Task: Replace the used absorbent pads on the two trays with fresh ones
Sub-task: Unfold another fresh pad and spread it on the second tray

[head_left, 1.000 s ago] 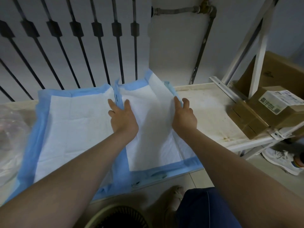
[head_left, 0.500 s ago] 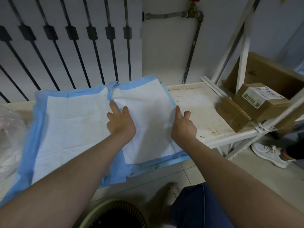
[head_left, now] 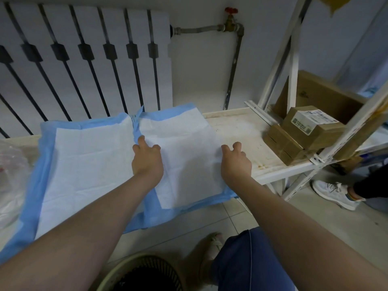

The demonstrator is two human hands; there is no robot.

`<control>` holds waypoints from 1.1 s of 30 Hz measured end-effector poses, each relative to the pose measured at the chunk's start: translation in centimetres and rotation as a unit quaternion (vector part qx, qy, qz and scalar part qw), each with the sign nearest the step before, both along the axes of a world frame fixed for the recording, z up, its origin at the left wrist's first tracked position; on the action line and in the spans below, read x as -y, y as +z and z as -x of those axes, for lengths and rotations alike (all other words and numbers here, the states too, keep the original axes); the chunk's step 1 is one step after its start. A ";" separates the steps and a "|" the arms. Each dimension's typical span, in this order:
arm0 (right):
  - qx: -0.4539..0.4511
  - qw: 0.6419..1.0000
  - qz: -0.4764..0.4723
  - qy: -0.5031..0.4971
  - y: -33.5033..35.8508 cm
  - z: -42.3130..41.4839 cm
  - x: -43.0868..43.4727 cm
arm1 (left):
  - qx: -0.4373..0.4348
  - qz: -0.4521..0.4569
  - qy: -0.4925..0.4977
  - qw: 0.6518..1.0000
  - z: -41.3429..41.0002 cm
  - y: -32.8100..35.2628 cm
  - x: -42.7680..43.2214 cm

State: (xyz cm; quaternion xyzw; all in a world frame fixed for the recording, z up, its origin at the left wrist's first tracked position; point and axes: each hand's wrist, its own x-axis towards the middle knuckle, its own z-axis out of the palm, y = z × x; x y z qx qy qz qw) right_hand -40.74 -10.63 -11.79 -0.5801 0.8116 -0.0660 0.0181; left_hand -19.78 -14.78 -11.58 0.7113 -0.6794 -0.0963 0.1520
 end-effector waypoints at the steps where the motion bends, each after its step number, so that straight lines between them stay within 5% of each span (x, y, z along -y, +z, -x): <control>1: 0.002 1.000 0.003 0.001 0.0 0.1 -0.1 | 0.030 0.003 -0.012 0.999 -0.1 -0.1 0.3; 6: -0.001 1.000 -0.003 0.011 0.7 0.7 0.5 | 0.138 -0.023 -0.023 0.990 -0.5 0.4 1.6; 11: -0.031 0.999 -0.038 0.019 -0.4 0.1 0.5 | 0.317 -0.046 -0.087 0.943 0.2 -0.1 1.8; 15: -0.111 0.989 0.031 0.091 -0.5 -0.7 1.1 | 0.179 -0.099 -0.175 0.963 2.2 -2.0 1.5; 17: -0.058 0.982 0.044 0.174 -1.4 -1.6 1.7 | 0.143 -0.133 -0.190 0.962 2.9 -3.2 1.0; 20: 0.061 0.976 -0.060 0.202 -3.6 -3.0 2.2 | 0.149 -0.168 -0.171 0.959 2.7 -4.8 0.6; 24: 0.037 0.978 -0.137 0.153 -6.1 -3.1 2.6 | 0.149 -0.193 -0.158 0.957 3.1 -4.9 1.1; 33: 0.047 0.992 -0.063 0.100 -6.4 -3.9 5.2 | 0.240 -0.076 -0.104 0.962 1.7 -4.1 5.1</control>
